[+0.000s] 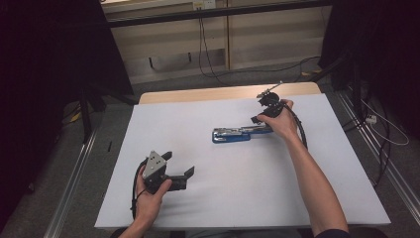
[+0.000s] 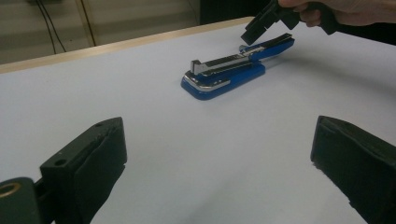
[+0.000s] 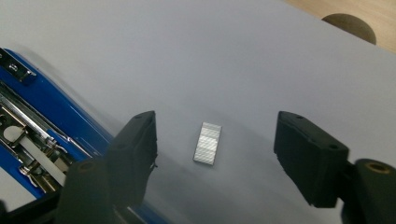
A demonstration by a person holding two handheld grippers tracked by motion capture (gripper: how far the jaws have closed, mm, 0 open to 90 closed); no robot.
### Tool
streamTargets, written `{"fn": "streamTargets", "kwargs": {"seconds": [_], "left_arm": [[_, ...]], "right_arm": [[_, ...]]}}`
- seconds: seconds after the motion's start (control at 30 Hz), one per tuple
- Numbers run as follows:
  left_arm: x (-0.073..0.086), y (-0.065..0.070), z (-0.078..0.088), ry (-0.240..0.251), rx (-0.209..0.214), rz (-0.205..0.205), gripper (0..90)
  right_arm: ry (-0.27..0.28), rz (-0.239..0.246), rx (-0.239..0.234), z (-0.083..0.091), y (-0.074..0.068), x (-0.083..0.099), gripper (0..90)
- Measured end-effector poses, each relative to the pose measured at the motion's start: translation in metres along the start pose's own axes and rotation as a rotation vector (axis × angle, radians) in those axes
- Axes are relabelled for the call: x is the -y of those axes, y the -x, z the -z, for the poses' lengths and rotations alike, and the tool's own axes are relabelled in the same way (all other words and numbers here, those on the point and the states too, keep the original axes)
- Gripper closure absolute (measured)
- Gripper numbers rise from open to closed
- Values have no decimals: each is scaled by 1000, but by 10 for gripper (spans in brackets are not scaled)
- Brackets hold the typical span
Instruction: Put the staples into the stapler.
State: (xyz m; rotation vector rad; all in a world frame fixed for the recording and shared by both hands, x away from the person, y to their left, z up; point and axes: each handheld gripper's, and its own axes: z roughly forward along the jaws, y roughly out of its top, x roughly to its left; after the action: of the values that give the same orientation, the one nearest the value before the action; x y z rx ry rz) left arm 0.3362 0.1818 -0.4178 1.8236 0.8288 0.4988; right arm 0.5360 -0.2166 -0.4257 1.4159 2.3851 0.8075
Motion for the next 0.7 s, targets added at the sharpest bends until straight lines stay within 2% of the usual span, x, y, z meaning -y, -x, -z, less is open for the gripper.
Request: {"fn": "streamTargets", "kwargs": {"seconds": [0.1, 0.17, 0.23, 0.4, 0.7], "left_arm": [[0, -1, 0, -6, -3, -5, 36], [0, -1, 0, -3, -9, -6, 36], [0, -1, 0, -3, -7, -6, 36], [0, -2, 0, -6, -8, -10, 36], [1, -1, -1, -10, -9, -10, 36]], "right_arm": [[-28, 6, -13, -4, 0, -1, 440], [-37, -6, -23, -5, 1, -2, 458], [-45, -9, -28, -8, 1, -3, 530], [-86, -11, -50, -12, 1, -2, 635], [-112, -13, -41, -12, 2, -1, 700]]}}
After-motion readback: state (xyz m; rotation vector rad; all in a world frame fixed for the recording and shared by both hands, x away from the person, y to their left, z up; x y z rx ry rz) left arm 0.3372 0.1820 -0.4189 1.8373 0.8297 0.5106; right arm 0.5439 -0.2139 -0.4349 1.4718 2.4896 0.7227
